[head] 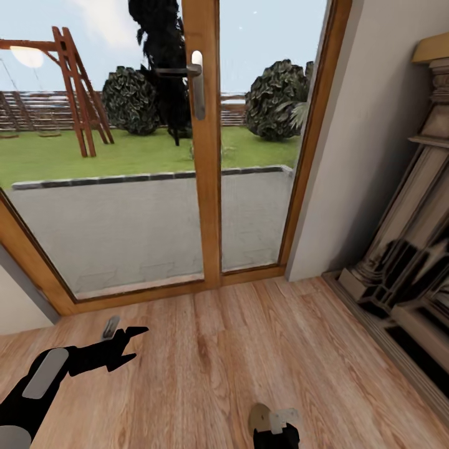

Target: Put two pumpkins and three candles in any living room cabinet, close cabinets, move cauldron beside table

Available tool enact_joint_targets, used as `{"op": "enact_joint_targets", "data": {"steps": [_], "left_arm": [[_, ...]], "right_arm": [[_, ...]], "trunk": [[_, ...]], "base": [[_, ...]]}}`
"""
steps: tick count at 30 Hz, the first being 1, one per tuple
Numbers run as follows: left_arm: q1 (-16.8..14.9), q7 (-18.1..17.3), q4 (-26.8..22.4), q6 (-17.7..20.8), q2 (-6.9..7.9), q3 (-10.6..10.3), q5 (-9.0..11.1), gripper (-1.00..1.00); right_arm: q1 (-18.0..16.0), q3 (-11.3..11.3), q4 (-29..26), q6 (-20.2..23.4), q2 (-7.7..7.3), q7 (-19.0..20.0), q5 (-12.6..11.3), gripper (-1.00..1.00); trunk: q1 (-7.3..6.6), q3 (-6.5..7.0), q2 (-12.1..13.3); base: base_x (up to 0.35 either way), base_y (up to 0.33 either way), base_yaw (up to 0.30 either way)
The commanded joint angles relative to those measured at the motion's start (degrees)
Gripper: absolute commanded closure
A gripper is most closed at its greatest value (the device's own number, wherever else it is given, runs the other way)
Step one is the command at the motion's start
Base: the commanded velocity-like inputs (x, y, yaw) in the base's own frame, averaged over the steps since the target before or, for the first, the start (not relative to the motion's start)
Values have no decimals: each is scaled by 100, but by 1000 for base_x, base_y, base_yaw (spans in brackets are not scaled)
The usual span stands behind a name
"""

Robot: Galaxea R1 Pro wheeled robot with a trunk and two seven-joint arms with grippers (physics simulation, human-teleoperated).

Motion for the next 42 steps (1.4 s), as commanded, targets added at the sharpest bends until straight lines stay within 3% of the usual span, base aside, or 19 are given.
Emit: {"op": "enact_joint_targets", "data": {"steps": [1, 10, 36, 42], "left_arm": [[-4, -59, 0, 23, -2, 14, -62, -100], [-4, -58, -51, 24, -2, -35, -64, -100], [-4, -61, -62, 25, 23, -47, -37, -100], [-4, -61, -81, 25, 61, -47, 107, -100]], "right_arm": [[-4, 49, 2, -22, 2, -18, -49, -100], [-4, 49, 5, -229, 2, -9, -41, -100], [-1, 58, 0, -255, 2, 3, -36, -100], [-4, 74, 0, -202, 19, 8, -29, -100]], "trunk": [[0, -5, -2], [0, -5, -2], [0, -5, -2], [22, -23, -42]], "base": [[31, 25, 0], [51, 26, 0], [67, 2, 0], [3, 0, 0]]}}
